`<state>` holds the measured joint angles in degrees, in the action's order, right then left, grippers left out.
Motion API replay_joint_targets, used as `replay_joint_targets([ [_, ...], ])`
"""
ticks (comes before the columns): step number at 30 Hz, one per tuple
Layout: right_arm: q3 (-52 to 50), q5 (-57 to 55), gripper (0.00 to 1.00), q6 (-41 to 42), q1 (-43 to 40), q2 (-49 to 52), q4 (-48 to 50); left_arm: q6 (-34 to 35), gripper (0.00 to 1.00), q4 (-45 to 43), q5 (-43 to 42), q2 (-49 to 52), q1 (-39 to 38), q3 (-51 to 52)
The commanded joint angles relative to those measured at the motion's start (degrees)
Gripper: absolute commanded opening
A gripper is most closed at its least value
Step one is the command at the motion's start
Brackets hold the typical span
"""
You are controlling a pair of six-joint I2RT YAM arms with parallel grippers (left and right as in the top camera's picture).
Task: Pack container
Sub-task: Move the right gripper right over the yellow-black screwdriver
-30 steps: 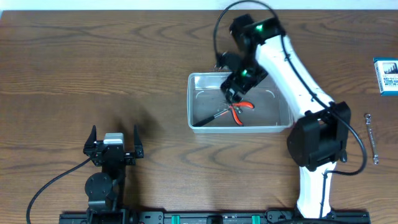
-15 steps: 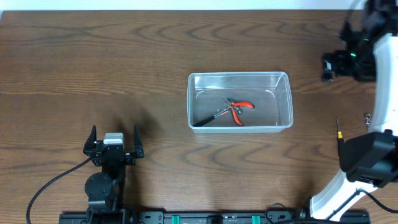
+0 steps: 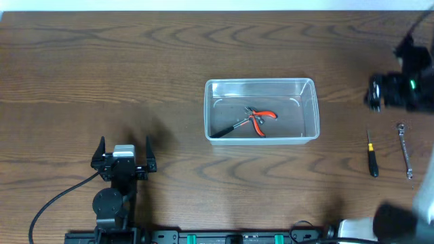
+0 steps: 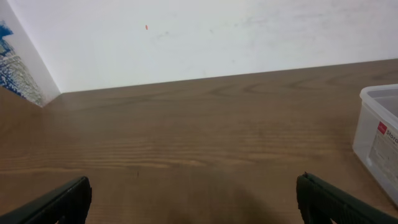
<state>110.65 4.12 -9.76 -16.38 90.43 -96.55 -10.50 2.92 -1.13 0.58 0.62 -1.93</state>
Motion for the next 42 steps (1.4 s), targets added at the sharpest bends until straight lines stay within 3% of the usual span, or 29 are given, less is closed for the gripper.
replay_joint_targets([
  [1,-7.5,0.4,0.99,-2.3,-3.1,-7.5,1.6,0.3,0.98,1.0,0.3,-0.3,-0.1,1.7],
  [6,-14.2,-1.4,0.99,-2.3,-6.6,-13.1,4.7,0.3,0.98,1.0,0.3,-0.3,-0.1,1.7],
  [15,-18.6,-1.0,0.99,-3.5,-6.7,-13.5,7.1,0.3,0.98,1.0,0.3,-0.3,-0.1,1.7],
  [18,-25.7,-0.9,0.99,-9.4,-6.7,-13.4,11.4,0.3,0.98,1.0,0.3,-0.3,-0.1,1.7],
  [24,-37.6,-2.0,0.99,-10.3,-6.7,-12.0,24.6,0.3,0.98,1.0,0.3,-0.3,-0.1,1.7],
  [28,-43.5,-3.2,0.99,-15.4,-6.7,-11.4,27.9,0.3,0.98,1.0,0.3,-0.3,-0.1,1.7],
  [42,-50.1,-4.7,0.99,-13.2,-11.2,-8.0,33.1,0.3,0.98,1.0,0.3,-0.3,-0.1,1.7],
])
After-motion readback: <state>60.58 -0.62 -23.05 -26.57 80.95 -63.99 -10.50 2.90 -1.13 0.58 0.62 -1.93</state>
